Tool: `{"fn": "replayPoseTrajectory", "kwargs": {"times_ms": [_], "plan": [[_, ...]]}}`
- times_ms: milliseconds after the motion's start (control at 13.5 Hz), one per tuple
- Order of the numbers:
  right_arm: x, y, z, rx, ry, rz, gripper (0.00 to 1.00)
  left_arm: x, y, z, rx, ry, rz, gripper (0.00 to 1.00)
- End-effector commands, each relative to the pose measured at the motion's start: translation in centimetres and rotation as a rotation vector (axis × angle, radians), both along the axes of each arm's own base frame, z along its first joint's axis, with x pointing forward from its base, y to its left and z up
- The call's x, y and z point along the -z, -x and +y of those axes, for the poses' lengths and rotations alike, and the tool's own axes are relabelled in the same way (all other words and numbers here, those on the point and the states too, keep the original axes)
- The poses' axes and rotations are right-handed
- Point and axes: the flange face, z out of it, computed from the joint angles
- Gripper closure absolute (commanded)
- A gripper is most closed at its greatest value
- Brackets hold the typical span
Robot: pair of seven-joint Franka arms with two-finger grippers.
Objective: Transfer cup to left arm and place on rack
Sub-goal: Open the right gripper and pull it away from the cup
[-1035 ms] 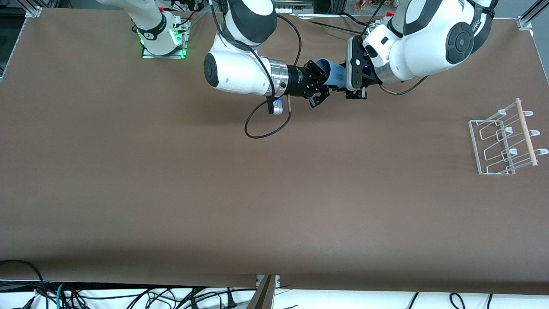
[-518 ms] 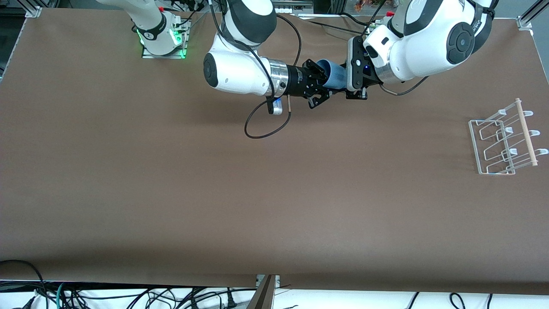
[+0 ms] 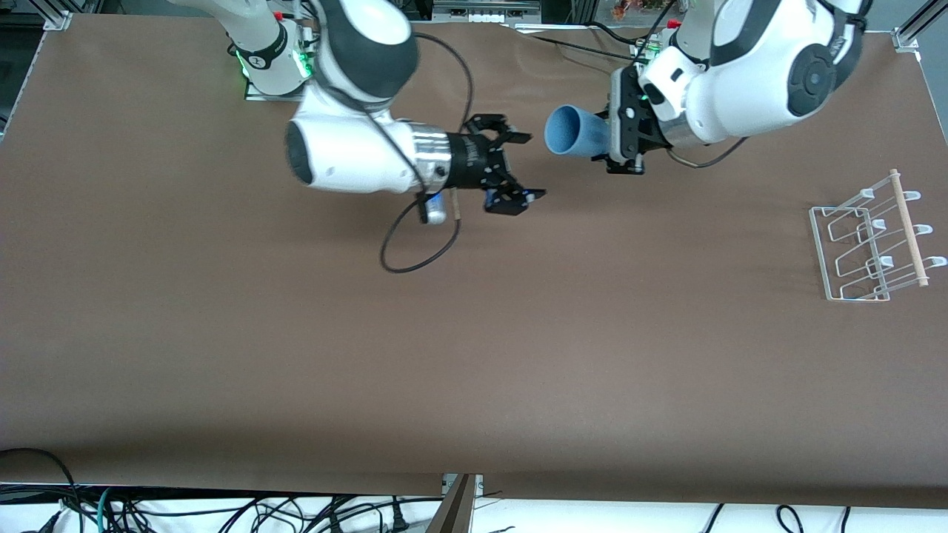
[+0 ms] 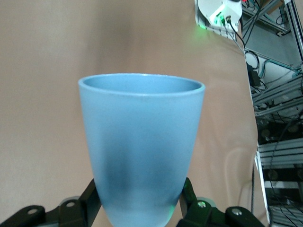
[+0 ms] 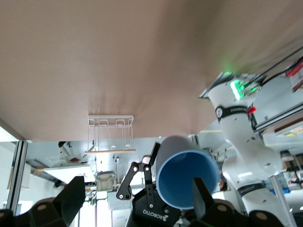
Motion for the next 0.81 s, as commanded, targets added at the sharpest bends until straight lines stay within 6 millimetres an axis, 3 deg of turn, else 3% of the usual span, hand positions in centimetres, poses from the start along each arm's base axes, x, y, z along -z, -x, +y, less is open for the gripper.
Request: {"fn": "replayPoseTrajectory", "kwargs": {"times_ms": [0,222,370,518,739], "plan": [[-3.3,0.1,-2.7,-0.122,0.035,-0.104,0.01,-0.5,-2.0,3.9,0.019,-0.078,0.018,1.00],[-6.6,0.5,-7.0,-0.244,0.129,-0.273,0.01,0.1,-3.3,9.2,0.025,-0.241,0.037,1.00],[-8.3,0.7,-11.4,-0.343,0.126,-0.374,0.01,0.0,-4.8,13.6,0.035,-0.413,0.017,1.00],[-9.6,0.5,-16.5,-0.422,0.101,-0.458,0.01,0.2,-5.6,16.6,0.074,-0.605,-0.012,1.00],[-10.6,2.1,-21.5,-0.749,0.175,-0.604,0.01,1.3,-6.9,20.9,0.135,-0.875,-0.032,1.00]]}}
